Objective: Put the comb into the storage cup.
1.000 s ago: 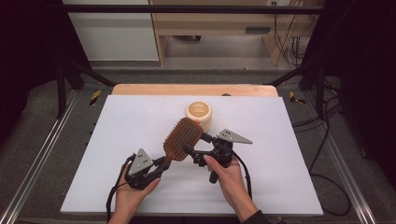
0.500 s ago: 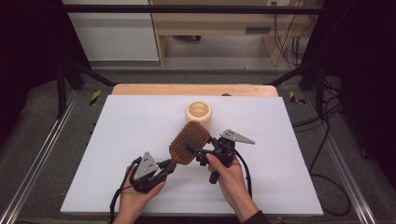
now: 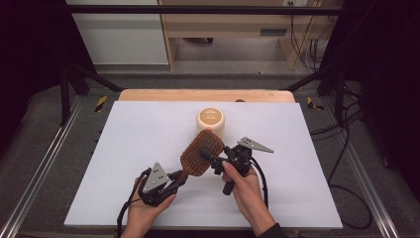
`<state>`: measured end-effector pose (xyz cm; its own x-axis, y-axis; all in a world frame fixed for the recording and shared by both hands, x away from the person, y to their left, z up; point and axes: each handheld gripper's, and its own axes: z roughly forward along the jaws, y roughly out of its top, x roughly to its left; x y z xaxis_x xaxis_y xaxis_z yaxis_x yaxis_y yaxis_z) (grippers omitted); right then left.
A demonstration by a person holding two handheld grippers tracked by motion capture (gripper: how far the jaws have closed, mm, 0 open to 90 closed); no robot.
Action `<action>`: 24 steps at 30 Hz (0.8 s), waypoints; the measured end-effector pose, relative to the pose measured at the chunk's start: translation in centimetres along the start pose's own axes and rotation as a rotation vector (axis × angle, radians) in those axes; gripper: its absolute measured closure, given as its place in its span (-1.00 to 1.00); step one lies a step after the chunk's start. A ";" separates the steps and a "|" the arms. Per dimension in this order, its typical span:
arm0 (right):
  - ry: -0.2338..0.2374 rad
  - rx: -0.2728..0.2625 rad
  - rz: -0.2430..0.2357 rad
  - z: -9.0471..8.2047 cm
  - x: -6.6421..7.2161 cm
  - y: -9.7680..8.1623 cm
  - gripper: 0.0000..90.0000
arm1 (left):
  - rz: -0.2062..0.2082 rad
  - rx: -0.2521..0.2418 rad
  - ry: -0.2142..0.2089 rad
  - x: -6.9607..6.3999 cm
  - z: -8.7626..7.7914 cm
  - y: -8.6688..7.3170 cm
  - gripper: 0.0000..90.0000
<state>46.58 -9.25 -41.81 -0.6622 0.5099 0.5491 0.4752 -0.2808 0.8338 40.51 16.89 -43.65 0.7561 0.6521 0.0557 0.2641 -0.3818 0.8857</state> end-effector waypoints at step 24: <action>0.044 -0.009 0.059 -0.5 -1.0 -0.2 -0.20 | 0.010 -0.010 -0.007 -0.5 0.3 -0.2 0.61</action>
<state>46.87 -10.13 -42.55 -0.6585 0.4560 0.5987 0.5088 -0.3165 0.8006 40.31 16.46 -44.02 0.7629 0.6436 0.0613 0.2507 -0.3819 0.8895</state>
